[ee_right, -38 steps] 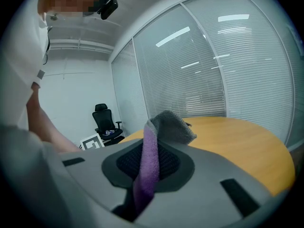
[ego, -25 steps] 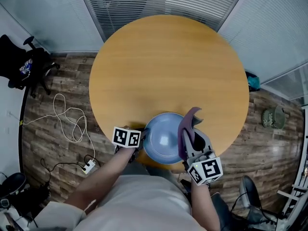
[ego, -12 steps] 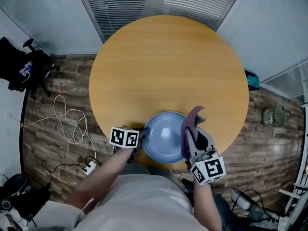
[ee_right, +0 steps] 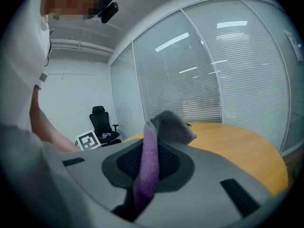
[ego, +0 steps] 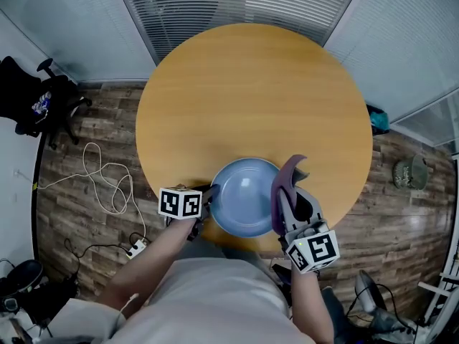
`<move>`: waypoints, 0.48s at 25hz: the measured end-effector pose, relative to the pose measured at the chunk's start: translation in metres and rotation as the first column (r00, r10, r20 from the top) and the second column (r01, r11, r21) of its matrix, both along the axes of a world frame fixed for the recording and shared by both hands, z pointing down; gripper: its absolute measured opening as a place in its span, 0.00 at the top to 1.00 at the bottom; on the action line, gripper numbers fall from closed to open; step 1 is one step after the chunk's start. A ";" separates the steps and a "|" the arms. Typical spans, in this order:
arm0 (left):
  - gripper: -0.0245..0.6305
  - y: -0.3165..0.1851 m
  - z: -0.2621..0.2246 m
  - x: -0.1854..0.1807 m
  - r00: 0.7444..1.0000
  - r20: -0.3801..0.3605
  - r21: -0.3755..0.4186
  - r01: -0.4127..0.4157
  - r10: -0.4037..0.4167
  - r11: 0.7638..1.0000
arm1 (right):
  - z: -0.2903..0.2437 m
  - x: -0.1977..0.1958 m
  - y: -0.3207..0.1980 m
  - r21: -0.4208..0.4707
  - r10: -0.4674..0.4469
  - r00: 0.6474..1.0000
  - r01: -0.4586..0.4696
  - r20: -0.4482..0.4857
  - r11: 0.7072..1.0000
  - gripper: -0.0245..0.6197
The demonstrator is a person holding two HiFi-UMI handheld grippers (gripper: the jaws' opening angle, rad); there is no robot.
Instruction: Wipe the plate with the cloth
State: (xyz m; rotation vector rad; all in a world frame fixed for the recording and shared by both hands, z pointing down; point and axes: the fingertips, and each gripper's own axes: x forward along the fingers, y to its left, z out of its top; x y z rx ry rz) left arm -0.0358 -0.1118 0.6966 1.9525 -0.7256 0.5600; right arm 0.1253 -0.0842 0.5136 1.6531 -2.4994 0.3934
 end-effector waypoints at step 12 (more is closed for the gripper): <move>0.92 -0.022 -0.039 -0.006 0.995 -0.040 0.110 0.090 -0.087 0.990 | -0.011 0.009 0.004 0.023 0.007 1.000 -0.007 0.004 1.000 0.88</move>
